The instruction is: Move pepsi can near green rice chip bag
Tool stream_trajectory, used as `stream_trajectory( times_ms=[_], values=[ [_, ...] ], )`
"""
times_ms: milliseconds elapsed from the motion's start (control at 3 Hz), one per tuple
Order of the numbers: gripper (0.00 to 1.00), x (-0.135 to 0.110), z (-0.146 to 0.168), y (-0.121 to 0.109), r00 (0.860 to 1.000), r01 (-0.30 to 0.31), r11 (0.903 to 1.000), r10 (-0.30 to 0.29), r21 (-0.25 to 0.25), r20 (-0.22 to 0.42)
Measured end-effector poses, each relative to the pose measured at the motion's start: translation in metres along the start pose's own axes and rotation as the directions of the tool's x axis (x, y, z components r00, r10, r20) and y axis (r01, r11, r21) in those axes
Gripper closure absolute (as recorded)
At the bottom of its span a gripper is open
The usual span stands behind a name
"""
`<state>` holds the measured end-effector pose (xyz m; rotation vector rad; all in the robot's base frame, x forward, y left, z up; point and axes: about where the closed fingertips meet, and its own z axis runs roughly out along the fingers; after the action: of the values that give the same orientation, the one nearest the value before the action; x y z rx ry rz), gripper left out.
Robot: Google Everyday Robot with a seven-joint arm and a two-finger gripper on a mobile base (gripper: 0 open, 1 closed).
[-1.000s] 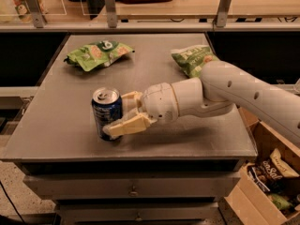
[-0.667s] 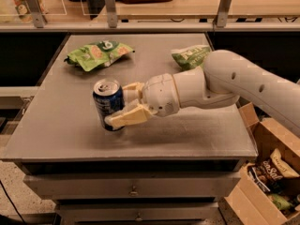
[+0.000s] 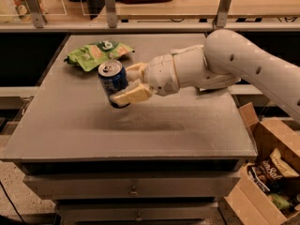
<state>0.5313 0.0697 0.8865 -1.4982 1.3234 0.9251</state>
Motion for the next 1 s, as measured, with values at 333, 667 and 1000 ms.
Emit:
stream_trajectory(
  times_ms=[333, 667, 1000],
  values=[
    [1.0, 0.008, 0.0, -0.037, 1.0, 0.02, 0.999, -0.02, 0.039, -0.003],
    [1.0, 0.022, 0.006, -0.072, 1.0, 0.016, 0.998, -0.017, 0.061, 0.008],
    [1.0, 0.039, 0.013, -0.105, 1.0, -0.002, 0.9957, 0.0, 0.093, 0.03]
  ],
)
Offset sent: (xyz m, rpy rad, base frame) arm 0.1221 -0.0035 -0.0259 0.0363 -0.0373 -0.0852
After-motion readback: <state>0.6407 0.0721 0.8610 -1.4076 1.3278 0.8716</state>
